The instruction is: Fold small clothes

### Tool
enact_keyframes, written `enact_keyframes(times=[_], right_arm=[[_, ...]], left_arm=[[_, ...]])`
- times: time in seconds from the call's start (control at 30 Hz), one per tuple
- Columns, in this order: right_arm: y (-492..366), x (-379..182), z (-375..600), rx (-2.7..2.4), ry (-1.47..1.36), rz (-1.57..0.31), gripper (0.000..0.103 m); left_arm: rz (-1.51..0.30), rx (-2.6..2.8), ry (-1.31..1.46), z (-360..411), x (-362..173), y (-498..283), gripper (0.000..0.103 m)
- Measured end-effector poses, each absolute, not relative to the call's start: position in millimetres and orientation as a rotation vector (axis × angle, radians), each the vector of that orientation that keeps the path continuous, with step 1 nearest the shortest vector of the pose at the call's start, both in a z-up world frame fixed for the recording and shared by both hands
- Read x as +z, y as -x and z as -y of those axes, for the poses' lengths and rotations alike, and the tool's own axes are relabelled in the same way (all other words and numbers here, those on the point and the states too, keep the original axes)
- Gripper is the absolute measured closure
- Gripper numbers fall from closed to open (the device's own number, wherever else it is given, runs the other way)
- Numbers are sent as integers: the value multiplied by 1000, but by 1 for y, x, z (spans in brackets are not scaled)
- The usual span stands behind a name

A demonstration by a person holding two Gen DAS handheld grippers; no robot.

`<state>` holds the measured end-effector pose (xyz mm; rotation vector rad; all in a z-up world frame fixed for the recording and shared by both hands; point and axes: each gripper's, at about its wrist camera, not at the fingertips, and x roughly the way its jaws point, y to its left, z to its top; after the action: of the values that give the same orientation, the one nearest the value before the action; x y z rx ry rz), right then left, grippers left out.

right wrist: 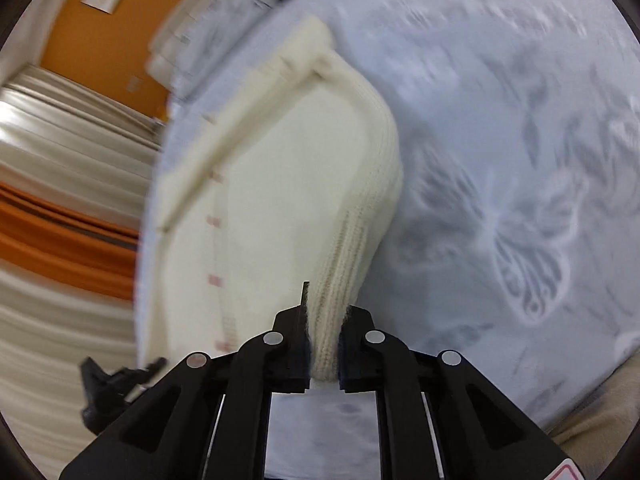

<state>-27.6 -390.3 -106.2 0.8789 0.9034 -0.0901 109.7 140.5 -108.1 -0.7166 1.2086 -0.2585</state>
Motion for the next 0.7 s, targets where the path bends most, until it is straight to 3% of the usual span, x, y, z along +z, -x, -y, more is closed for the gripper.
enact_keyframes(times=[0.23,0.57,0.7], right_arm=[[83,-41,391,30,-787,-843,95],[231,-47,346,178,-727,-1072,95],[253,3,348,225,-722,-976,95]], left_arm=[[-1151,-400,707,-162,-48,-59,96],[-1312,-459,649,-202,-32,95,96],[-1254,-505,708,-210,16,113,96]])
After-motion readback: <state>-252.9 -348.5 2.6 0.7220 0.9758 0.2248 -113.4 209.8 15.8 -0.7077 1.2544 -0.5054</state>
